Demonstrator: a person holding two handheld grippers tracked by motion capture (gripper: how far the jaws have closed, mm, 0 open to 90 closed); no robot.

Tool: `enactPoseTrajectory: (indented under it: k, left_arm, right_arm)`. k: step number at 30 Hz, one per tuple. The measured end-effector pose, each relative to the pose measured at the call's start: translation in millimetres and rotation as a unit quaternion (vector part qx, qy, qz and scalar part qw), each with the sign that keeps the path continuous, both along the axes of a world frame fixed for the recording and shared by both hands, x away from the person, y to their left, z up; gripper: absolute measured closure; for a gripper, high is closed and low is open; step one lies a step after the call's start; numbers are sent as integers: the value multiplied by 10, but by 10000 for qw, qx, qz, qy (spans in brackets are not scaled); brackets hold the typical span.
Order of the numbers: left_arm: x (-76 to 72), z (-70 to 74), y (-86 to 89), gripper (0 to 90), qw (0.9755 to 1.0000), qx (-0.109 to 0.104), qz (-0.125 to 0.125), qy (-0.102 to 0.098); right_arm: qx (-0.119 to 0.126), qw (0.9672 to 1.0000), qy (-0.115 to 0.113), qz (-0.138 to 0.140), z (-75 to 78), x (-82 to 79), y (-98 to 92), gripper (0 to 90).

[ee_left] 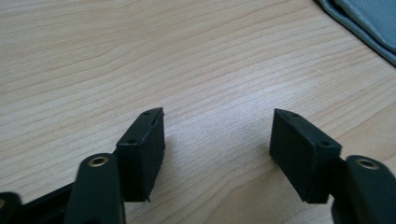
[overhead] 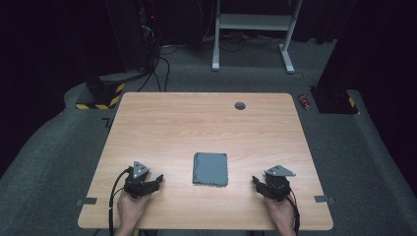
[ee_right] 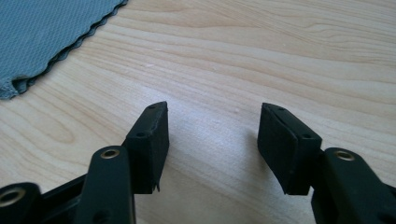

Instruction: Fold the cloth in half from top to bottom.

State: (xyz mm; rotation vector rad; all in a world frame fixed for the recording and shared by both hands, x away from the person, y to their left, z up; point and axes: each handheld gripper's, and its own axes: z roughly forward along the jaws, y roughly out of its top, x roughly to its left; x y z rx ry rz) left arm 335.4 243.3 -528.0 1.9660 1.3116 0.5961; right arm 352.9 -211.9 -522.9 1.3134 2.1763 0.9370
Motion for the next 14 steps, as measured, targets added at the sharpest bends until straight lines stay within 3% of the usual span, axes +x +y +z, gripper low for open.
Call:
enactPoseTrajectory:
  k: [14]
  left_arm:
    - [6,-4,-6,305,10000,-9,-59,-1]
  right_arm:
    - [5,10000,24,45,-2,0,14,388]
